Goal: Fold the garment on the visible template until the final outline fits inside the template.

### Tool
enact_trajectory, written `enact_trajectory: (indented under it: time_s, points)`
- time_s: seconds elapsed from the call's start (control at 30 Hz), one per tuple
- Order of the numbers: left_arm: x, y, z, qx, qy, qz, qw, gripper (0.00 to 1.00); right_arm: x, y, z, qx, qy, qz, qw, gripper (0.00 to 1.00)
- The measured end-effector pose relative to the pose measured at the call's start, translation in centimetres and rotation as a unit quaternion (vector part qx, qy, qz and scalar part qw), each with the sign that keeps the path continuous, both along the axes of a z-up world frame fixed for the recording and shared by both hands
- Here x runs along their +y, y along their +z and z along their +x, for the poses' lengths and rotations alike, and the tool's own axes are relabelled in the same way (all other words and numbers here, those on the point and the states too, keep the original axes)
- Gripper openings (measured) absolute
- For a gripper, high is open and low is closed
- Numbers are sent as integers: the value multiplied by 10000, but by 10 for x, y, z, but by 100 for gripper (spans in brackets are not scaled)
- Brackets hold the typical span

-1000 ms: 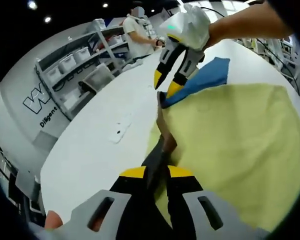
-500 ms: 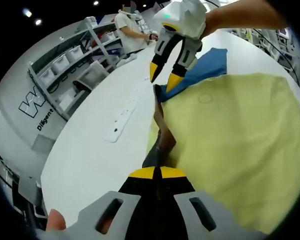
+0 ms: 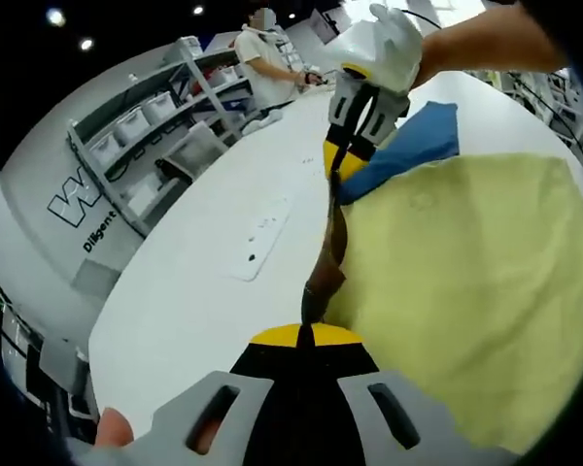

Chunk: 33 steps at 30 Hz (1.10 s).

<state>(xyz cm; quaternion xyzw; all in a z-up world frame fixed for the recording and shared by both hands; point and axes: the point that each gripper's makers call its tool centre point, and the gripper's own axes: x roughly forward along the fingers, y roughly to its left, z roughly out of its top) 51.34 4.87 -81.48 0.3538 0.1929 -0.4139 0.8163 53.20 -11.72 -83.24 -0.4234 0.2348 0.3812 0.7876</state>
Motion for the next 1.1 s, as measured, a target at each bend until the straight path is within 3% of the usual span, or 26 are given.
enact_trajectory:
  time_s: [0.23, 0.47, 0.63, 0.77, 0.87, 1.0, 1.07, 1.1]
  points:
    - [0, 1, 26, -59, 6, 213, 9998, 7, 0, 11, 3, 63, -206, 326, 9992, 0]
    - [-6, -11, 50, 39, 257, 281, 9993, 7, -2, -2, 18, 11, -659, 336, 9973, 0]
    - [-5, -25, 54, 81, 440, 382, 9983, 8, -4, -13, 24, 58, -854, 328, 9958, 0]
    - [4, -27, 63, 160, 922, 183, 9954, 21, -9, -18, 29, 18, -1052, 295, 9940, 0]
    - [6, -27, 63, 188, 932, 172, 9953, 15, -9, -19, 29, 37, -1060, 321, 9938, 0]
    - [12, -26, 61, 181, 977, 203, 9948, 14, -10, -17, 27, 8, -1051, 311, 9940, 0]
    - [10, -22, 57, 192, 939, 28, 9954, 13, -9, -11, 27, -35, -1074, 422, 9933, 0]
    - [7, -21, 53, 245, 872, -81, 9959, 11, -3, -10, 24, 113, -1110, 749, 9909, 0]
